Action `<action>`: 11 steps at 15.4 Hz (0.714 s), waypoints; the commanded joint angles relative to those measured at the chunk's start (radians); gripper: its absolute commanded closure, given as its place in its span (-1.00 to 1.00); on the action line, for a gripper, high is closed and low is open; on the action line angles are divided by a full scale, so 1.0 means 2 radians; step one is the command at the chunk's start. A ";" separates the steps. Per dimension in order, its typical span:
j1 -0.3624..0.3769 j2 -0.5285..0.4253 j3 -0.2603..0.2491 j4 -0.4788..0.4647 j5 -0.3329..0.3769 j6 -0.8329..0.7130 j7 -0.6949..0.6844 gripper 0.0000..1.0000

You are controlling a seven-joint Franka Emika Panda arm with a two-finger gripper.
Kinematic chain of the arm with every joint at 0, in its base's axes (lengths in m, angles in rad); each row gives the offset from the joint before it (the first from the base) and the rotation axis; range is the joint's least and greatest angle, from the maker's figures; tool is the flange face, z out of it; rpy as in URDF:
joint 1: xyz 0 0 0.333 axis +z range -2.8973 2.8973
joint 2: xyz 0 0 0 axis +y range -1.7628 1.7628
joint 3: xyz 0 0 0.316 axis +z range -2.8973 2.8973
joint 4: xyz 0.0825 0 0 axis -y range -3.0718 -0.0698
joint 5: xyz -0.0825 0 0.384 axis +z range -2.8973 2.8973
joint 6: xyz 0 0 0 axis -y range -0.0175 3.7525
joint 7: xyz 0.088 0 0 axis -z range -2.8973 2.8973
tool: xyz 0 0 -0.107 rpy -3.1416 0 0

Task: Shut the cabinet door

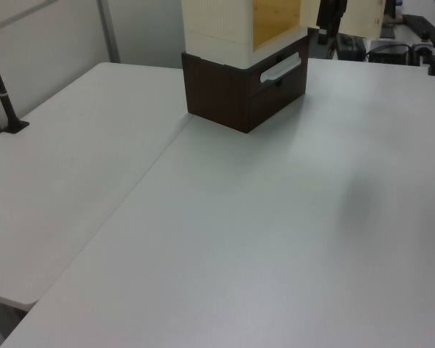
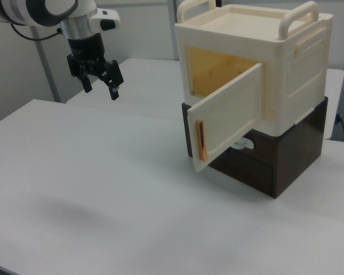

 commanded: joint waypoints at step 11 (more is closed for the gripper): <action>0.010 -0.002 -0.005 -0.006 -0.008 0.011 -0.003 -1.00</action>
